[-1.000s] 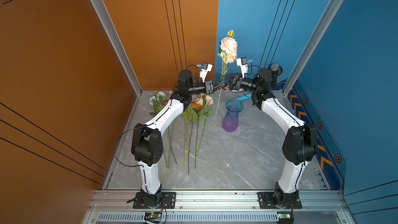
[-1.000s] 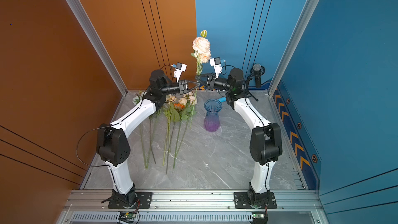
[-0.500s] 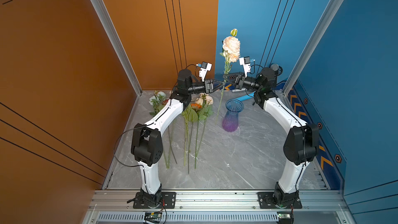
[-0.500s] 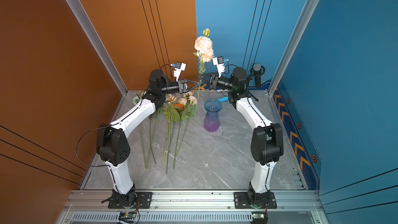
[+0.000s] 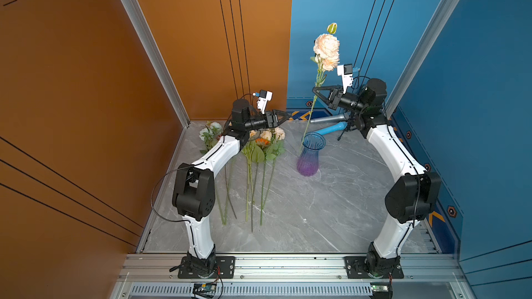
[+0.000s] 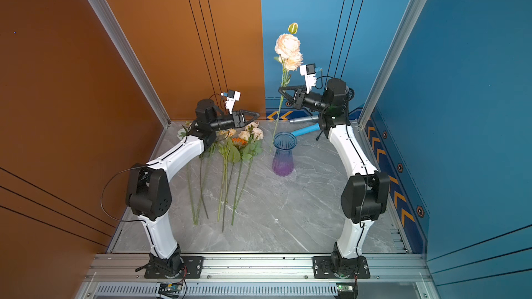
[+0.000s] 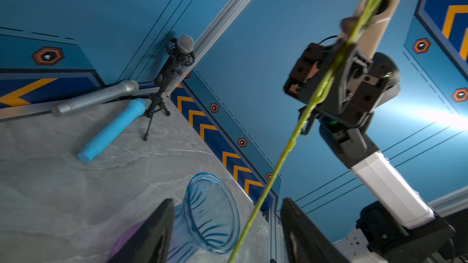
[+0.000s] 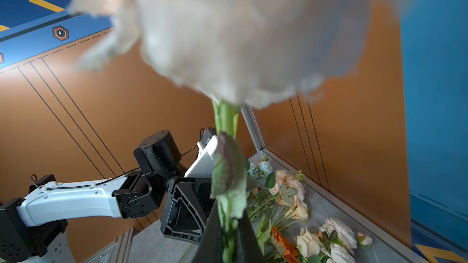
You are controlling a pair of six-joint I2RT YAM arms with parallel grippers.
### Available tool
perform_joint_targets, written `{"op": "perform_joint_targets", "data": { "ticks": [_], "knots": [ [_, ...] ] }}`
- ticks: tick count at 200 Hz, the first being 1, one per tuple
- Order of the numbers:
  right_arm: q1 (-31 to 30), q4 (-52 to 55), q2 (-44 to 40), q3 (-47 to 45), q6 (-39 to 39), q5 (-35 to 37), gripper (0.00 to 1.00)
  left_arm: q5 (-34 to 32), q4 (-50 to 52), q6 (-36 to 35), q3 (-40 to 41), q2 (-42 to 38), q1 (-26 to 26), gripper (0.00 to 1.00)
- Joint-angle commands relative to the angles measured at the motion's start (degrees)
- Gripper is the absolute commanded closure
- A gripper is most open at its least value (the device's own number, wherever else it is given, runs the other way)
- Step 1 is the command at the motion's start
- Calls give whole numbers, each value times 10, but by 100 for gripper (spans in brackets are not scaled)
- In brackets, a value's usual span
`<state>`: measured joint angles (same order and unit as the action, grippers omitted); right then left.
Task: Place the pink flowers into the vase
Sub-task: Pick up the flower at the center of the board, then place the flower in the vase.
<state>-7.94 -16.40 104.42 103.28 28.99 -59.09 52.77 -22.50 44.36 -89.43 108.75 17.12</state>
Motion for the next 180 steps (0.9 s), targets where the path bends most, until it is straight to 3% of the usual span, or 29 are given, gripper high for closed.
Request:
{"op": "perform_joint_targets", "data": {
  "ticks": [1, 18, 25, 39, 61, 96, 141, 159, 180],
  "knots": [
    [2, 91, -44, 32, -81, 18, 99, -34, -4, -25, 37, -23, -11, 20],
    [4, 123, -57, 37, -108, 28, 99, -44, -5, -42, 63, -22, -14, 15],
    [5, 137, -62, 38, -120, 33, 99, -49, -4, -50, 74, -22, -15, 6],
    [9, 157, -73, 38, -140, 46, 99, -62, -5, -71, 102, -25, -17, 0],
    [20, 163, -90, 34, -147, 60, 99, -102, 13, -105, 140, -28, -21, 2],
    [30, 164, -111, 18, -162, 97, 99, -197, 126, -203, 144, -30, -9, 0],
    [21, 135, -129, -49, -185, 136, 98, -397, 276, -306, 100, -30, 41, 0],
    [11, 134, -137, -72, -213, 159, 98, -465, 297, -322, 94, -25, 62, 3],
    [0, 131, -144, -92, -237, 178, 99, -500, 297, -316, 99, -17, 73, 7]
  ]
}}
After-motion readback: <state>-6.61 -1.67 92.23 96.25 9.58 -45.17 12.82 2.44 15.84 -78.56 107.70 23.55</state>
